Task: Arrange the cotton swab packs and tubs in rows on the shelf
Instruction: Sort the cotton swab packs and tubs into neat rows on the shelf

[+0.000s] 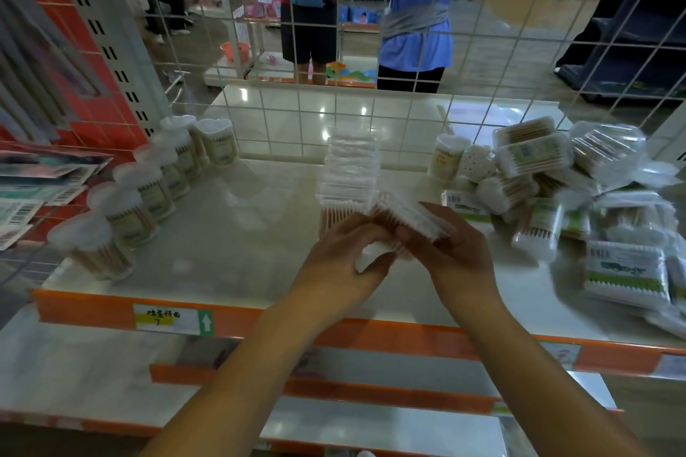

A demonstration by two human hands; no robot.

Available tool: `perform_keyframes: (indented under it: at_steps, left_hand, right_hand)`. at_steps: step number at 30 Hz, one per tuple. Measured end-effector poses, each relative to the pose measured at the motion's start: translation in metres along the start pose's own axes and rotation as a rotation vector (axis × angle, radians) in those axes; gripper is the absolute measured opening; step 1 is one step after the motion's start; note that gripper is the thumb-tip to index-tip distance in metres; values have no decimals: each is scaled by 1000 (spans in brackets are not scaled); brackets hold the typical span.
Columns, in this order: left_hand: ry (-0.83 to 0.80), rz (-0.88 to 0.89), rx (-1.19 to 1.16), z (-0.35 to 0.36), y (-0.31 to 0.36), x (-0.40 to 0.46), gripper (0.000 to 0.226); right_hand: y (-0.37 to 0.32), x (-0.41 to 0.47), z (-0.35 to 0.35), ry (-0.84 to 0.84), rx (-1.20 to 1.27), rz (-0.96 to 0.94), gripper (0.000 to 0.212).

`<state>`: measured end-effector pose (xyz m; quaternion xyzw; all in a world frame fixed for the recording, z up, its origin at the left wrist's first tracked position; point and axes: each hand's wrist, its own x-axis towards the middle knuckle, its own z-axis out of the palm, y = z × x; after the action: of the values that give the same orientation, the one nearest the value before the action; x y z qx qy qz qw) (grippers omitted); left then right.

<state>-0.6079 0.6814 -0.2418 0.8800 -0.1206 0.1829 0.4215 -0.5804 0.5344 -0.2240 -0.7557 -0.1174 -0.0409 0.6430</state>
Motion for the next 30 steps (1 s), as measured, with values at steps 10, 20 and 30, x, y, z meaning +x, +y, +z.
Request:
perform_keyframes:
  at_steps: [10,20,30]
  left_hand:
    - [-39,-215,283,-39,-57,-16,18]
    - [-57,-405,244,-26,-68,-15,36]
    - [-17,-347,238,-22,-74,-15,16]
  right_hand:
    - [25,25,34,-34,-222,-134,31]
    - [58,40,62,66,-391,-272,32]
    - [59,31,61,76,-522,-378,31]
